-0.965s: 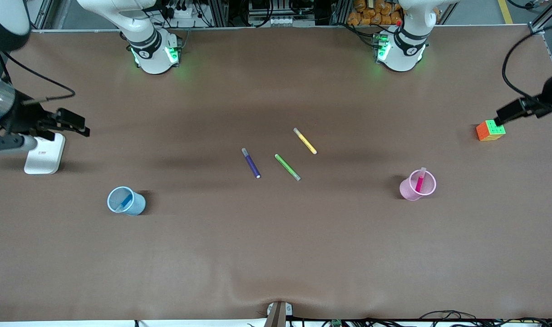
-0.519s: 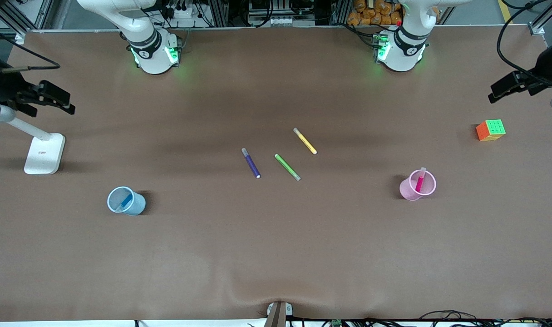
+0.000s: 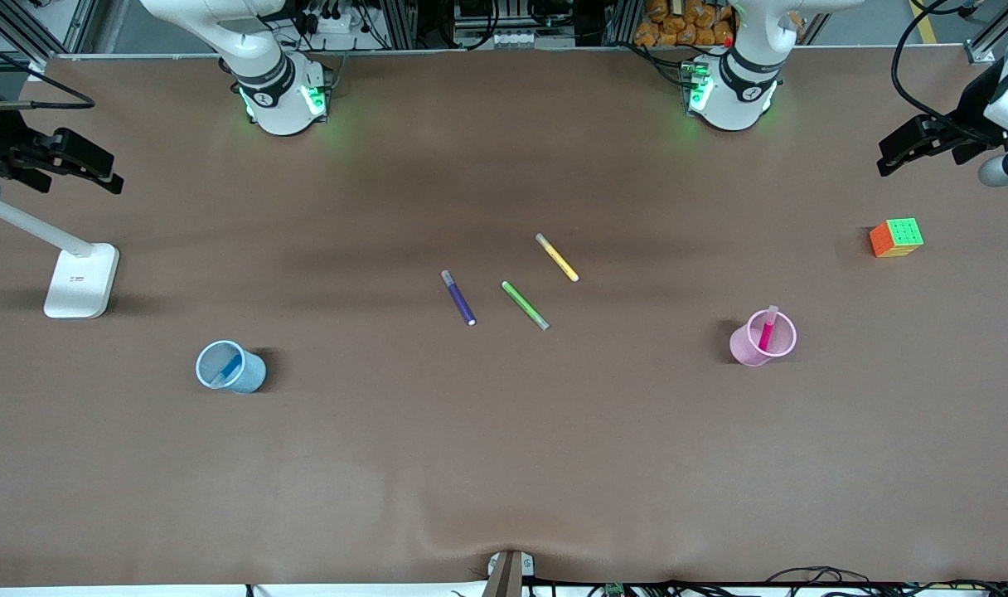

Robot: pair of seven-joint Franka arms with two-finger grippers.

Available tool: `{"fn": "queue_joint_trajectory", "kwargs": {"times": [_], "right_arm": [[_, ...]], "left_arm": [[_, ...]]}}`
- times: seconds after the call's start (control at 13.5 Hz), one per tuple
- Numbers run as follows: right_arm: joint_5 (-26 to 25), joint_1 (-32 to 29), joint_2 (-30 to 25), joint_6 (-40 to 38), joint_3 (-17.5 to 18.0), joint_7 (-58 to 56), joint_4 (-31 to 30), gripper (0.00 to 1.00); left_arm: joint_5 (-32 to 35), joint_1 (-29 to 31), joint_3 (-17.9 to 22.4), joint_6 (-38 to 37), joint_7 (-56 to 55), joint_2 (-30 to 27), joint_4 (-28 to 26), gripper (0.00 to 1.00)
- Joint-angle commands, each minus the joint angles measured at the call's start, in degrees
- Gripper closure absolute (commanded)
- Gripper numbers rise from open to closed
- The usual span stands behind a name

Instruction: Place pink and blue markers in matching cups

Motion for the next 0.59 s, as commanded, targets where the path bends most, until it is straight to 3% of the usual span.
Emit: {"fn": "queue_joint_trajectory", "kwargs": {"times": [0.0,0.52], "right_arm": [[-0.42,-0.17,0.37,-1.37,0.32,1.42,0.75,0.00],[-0.42,-0.43,0.55,-0.85,0.32,0.45,0.75,0.00]], "left_arm": [[1.06,-0.41,-0.20,0.06,3.21,-2.53,-1.32,0.00],[-2.10,-0.32,-0.12,1.56,5.52,-2.45,-1.50,0.00]]}}
